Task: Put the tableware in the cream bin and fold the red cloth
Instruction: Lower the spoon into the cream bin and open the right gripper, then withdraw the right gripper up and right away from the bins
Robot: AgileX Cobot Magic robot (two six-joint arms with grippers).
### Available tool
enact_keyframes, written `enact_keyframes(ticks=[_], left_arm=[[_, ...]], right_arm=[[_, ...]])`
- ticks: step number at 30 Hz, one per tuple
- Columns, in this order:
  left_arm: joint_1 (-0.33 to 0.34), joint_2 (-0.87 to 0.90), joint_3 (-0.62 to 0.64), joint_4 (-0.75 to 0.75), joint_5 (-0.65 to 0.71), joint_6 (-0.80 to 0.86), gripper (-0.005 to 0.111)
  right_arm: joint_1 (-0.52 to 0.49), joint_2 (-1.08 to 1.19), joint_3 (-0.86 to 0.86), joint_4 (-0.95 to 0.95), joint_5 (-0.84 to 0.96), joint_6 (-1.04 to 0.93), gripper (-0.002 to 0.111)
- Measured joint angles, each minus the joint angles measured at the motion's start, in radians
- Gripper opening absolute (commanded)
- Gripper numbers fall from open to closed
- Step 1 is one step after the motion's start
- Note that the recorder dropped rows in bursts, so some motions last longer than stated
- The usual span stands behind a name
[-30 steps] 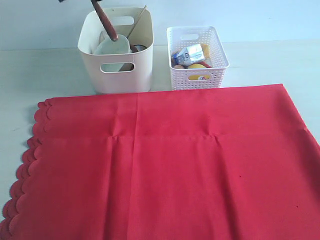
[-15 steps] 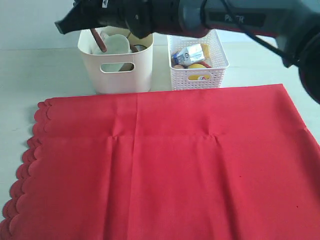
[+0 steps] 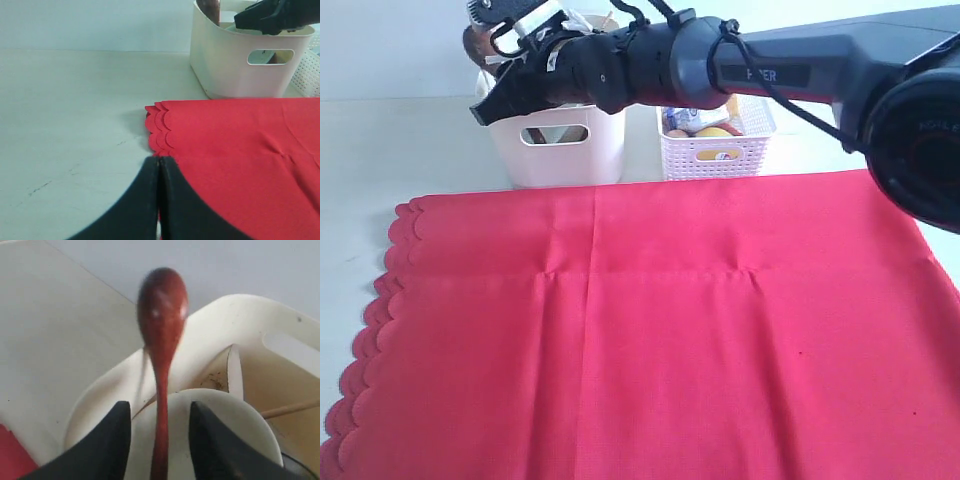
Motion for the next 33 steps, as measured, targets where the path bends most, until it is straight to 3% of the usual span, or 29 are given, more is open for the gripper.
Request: enact_keyframes(ticks=[10,18,26,33], left_arm=[[0.0,0.0,0.0,0.0,0.0,0.0,0.0],[0.0,0.0,0.0,0.0,0.0,0.0,0.0],[0.0,0.0,0.0,0.0,0.0,0.0,0.0],[0.0,0.0,0.0,0.0,0.0,0.0,0.0]], right_arm=[[0.0,-0.143,0.0,0.002,0.305,0.058,0.038],[0.0,-0.282,0.0,0.002,0.701,0.085,0.031],[0.0,-0.35,0.0,-0.035,1.042,0.087,0.017],[0.0,-0.363,0.0,-0.055,1.158,0.111,0.0]])
